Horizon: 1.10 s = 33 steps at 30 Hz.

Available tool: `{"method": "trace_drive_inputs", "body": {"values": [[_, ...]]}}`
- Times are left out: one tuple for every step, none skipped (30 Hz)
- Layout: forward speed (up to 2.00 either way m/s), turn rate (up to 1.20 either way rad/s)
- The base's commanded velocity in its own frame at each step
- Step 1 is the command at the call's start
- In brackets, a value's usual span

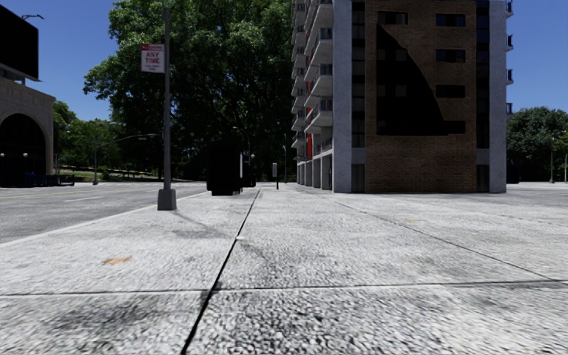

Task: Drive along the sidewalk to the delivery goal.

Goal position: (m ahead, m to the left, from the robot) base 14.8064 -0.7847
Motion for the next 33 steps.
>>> {"method": "trace_drive_inputs", "body": {"values": [[2.00, 0.00], [2.00, 0.00], [2.00, 0.00], [2.00, 0.00], [2.00, 0.00], [2.00, 0.00], [2.00, 0.00], [2.00, 0.00], [2.00, 0.00], [2.00, 0.00], [2.00, 0.00], [2.00, 0.00], [2.00, 0.00], [2.00, 0.00], [2.00, 0.00], [2.00, 0.00], [2.00, 0.00], [2.00, 0.00], [2.00, 0.00], [2.00, -0.08], [2.00, -0.11], [2.00, -0.11], [2.00, -0.11], [2.00, -0.12], [2.00, -0.12], [2.00, -0.12], [2.00, -0.13], [2.00, -0.13], [2.00, -0.14], [2.00, -0.15], [2.00, -0.15], [2.00, -0.15], [2.00, -0.15]]}}
